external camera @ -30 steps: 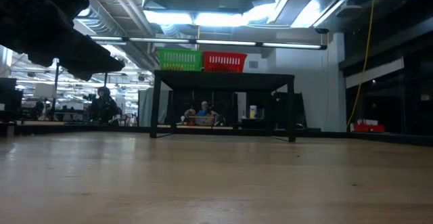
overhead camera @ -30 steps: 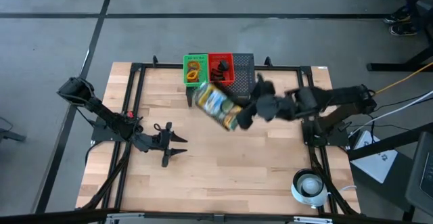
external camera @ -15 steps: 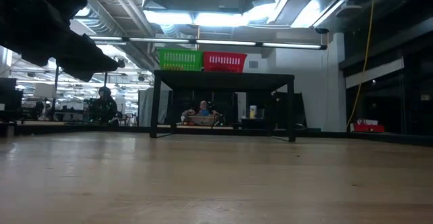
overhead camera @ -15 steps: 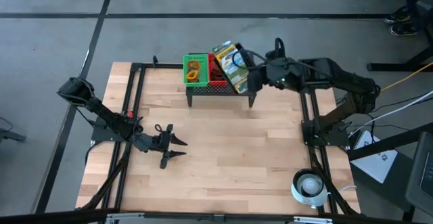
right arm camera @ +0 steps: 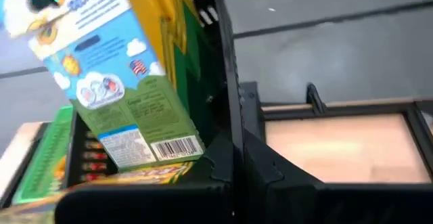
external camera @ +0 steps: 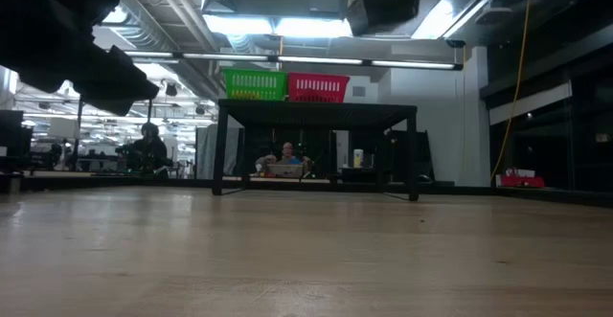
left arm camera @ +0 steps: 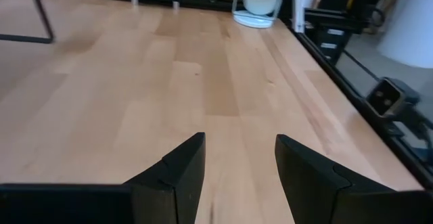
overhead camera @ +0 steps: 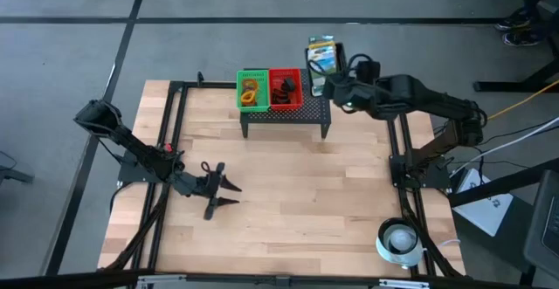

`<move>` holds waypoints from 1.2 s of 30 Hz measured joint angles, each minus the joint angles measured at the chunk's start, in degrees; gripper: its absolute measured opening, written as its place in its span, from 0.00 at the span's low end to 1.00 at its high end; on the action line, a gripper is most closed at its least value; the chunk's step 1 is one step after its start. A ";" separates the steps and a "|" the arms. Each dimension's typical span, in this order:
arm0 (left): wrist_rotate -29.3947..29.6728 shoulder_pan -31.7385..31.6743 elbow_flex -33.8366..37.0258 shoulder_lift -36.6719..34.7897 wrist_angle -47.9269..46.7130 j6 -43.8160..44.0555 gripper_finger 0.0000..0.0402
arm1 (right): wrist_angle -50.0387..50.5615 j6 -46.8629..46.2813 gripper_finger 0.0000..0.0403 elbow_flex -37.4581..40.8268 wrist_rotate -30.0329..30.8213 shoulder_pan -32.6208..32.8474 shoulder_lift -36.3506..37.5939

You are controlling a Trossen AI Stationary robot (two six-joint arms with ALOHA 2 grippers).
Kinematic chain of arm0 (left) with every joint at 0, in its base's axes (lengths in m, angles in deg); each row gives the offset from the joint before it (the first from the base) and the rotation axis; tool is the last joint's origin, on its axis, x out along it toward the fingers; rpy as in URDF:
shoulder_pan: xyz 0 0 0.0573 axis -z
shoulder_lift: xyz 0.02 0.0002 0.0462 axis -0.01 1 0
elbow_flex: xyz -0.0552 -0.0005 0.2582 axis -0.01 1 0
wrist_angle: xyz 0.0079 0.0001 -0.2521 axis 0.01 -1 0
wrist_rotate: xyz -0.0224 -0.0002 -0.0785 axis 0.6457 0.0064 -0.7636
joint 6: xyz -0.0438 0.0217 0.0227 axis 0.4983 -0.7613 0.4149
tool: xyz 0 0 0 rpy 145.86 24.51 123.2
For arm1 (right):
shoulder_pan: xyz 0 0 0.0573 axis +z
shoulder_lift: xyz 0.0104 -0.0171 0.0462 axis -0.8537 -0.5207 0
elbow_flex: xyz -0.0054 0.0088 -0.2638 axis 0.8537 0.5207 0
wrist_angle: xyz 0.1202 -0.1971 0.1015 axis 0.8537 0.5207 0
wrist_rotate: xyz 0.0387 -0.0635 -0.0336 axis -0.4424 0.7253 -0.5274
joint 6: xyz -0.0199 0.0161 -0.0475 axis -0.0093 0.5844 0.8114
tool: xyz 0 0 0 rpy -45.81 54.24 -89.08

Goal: Pick & Place Office Desk Supplies
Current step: Put the black bin on the shelf

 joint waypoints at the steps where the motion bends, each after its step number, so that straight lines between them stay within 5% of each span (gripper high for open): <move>1: -0.80 0.02 -0.01 0.01 0.00 0.00 0.44 | 0.00 -1.72 0.01 1.30 -0.04 -0.19 0.00; 7: -6.50 0.02 -0.02 -0.01 0.00 0.02 0.44 | -1.58 -7.59 0.01 8.78 -2.29 -1.40 -0.02; 17: -12.04 0.02 -0.02 0.00 -0.21 -0.08 0.44 | -11.25 -4.36 0.02 15.10 -6.99 -5.32 0.39; 25: -13.14 0.02 -0.02 0.01 -0.48 -0.87 0.44 | -14.29 -3.91 0.02 20.77 -8.14 -7.93 1.19; 36: -14.39 0.02 -0.02 0.00 -0.48 -0.85 0.44 | -30.76 3.53 0.02 33.38 -12.28 -13.36 7.67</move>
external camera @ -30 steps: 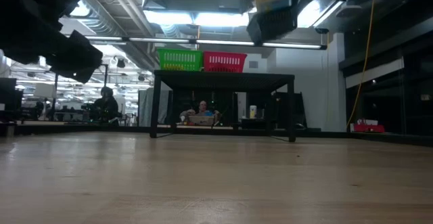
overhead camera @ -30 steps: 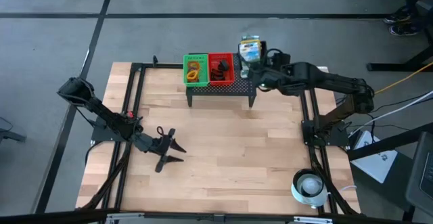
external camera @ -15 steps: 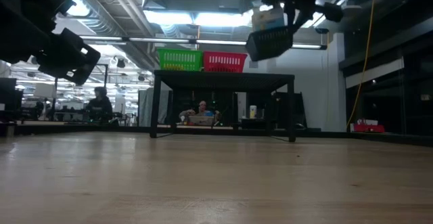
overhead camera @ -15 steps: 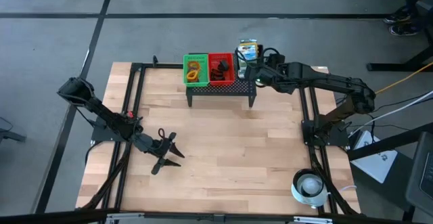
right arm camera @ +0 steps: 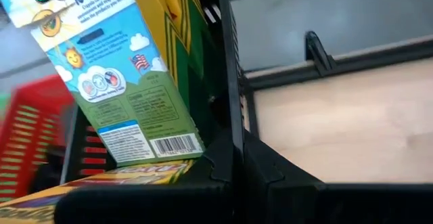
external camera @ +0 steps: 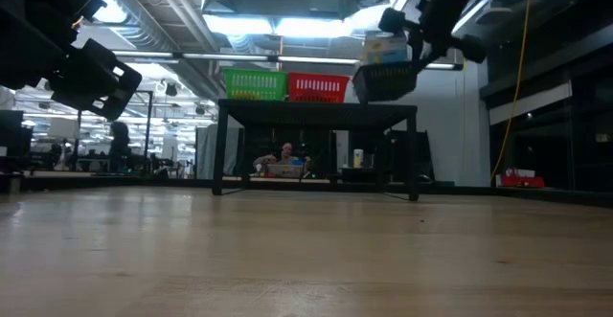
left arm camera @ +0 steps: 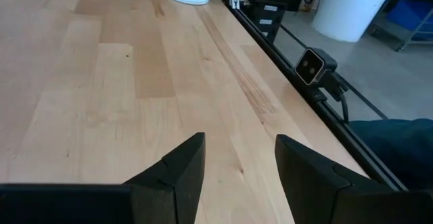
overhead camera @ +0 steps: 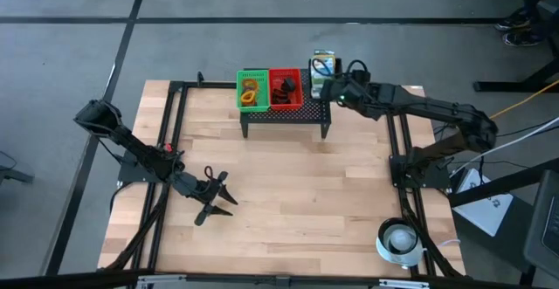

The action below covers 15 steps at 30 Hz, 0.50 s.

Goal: Pick & Place Office Desk Supplies
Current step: Put the black bin on the shelf

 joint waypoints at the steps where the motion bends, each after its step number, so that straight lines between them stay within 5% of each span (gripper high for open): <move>1: 0.00 0.00 0.00 -0.01 0.00 -0.03 0.44 | -0.33 -0.15 0.02 1.04 -0.53 -0.36 0.42; 15: -0.08 -0.02 0.00 -0.01 0.00 -0.02 0.44 | -12.56 1.36 0.02 8.56 -8.41 -3.41 0.66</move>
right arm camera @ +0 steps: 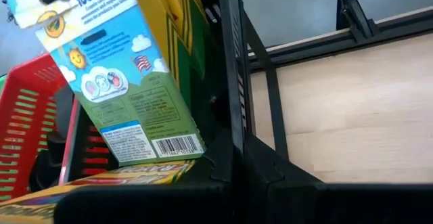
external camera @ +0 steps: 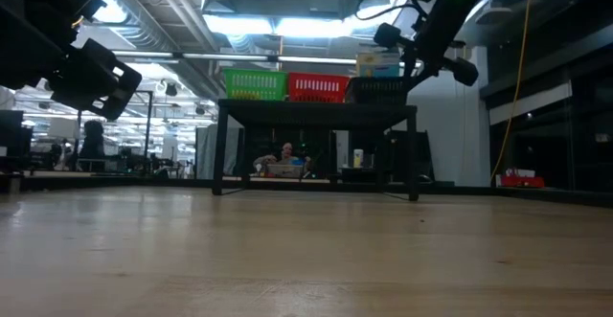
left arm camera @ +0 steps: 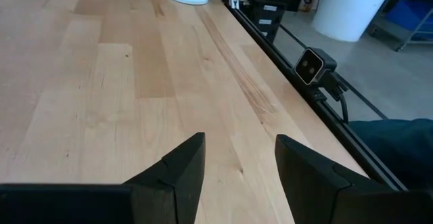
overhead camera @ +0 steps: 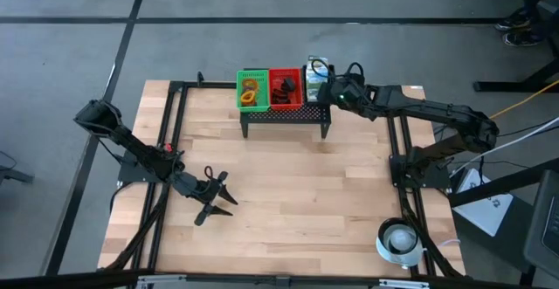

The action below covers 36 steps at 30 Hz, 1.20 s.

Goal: Pick & Place Office Desk Supplies
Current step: Put the black bin on the shelf

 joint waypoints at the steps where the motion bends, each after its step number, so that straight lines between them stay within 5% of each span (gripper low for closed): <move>1: -0.01 0.02 0.00 0.00 0.00 -0.04 0.44 | 0.04 0.02 0.02 0.00 -0.14 0.00 0.00; 36: -0.14 0.01 0.00 -0.01 -0.02 0.44 0.44 | 0.45 -1.49 0.02 -0.01 -2.45 1.29 -0.28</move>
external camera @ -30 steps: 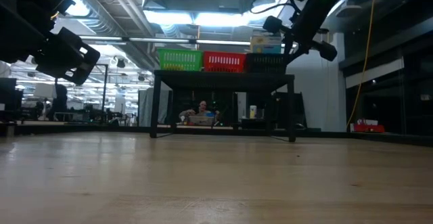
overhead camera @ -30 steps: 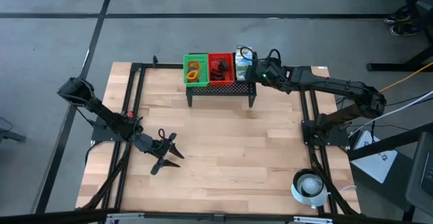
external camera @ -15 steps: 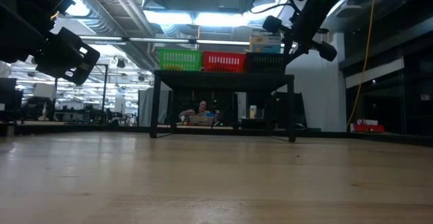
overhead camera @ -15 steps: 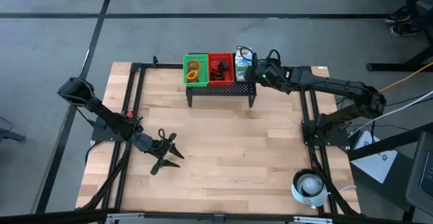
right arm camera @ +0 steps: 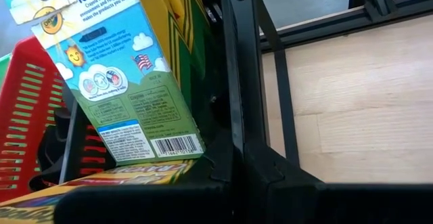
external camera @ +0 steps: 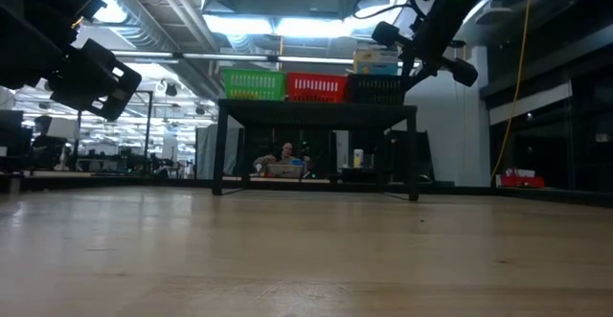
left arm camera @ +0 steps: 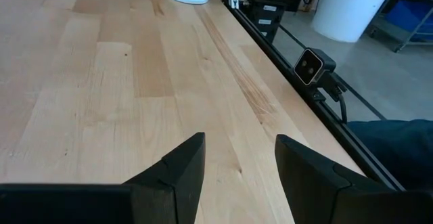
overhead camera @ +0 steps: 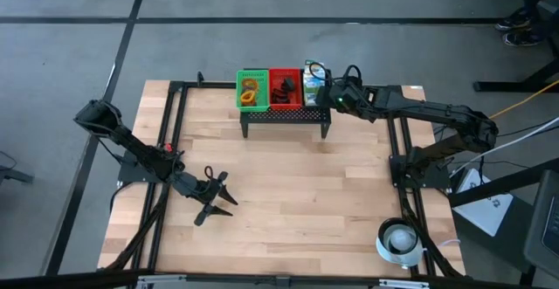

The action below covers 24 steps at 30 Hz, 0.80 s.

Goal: Pick & Place Office Desk Supplies
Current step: Put the black bin on the shelf

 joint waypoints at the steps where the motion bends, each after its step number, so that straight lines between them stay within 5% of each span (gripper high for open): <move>1: 0.00 -0.01 0.00 0.00 0.00 0.00 0.44 | 0.08 0.00 0.02 0.00 0.02 0.00 0.00; 24: 0.03 -0.01 0.00 0.01 -0.50 0.46 0.44 | -0.49 2.03 0.02 0.00 -0.79 -0.80 0.34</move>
